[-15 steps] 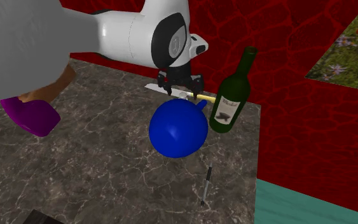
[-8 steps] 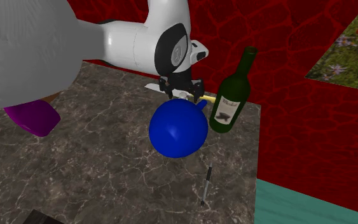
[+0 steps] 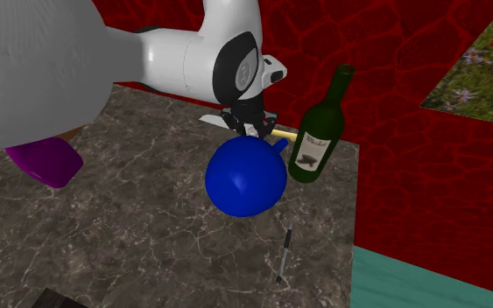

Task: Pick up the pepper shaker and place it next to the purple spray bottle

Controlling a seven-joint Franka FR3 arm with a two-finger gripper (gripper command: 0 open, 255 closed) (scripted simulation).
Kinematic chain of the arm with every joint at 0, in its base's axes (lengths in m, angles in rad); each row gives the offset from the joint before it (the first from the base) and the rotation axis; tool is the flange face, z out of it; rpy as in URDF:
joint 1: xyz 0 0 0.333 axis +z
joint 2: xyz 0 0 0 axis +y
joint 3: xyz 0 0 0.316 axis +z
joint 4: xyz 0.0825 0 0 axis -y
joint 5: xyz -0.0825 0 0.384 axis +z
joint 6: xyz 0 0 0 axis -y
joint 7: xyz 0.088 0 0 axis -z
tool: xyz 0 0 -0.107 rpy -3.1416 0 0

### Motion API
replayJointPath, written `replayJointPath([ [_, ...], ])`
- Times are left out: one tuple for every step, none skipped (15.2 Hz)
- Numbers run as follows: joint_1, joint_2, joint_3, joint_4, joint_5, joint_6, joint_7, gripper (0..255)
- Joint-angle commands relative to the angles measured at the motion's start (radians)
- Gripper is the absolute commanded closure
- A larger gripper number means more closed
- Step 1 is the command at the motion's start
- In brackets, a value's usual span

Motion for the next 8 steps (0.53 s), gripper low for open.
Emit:
replayJointPath([
  [0.000, 0.000, 0.000, 0.000, 0.000, 0.000, 0.000, 255],
  [0.000, 0.000, 0.000, -0.001, 0.000, 0.000, 0.000, 255],
  [0.000, 0.000, 0.000, -0.001, 0.000, 0.000, 0.000, 255],
  [0.000, 0.000, 0.000, -0.001, 0.000, 0.001, 0.000, 255],
  [0.000, 0.001, 0.000, -0.001, 0.000, 0.000, 0.000, 255],
  [0.000, -0.006, 0.000, 0.004, 0.001, -0.011, -0.002, 255],
  [-0.001, -0.012, 0.000, 0.010, 0.002, -0.022, -0.003, 255],
  [-0.001, -0.018, 0.001, 0.015, 0.003, -0.033, -0.005, 255],
])
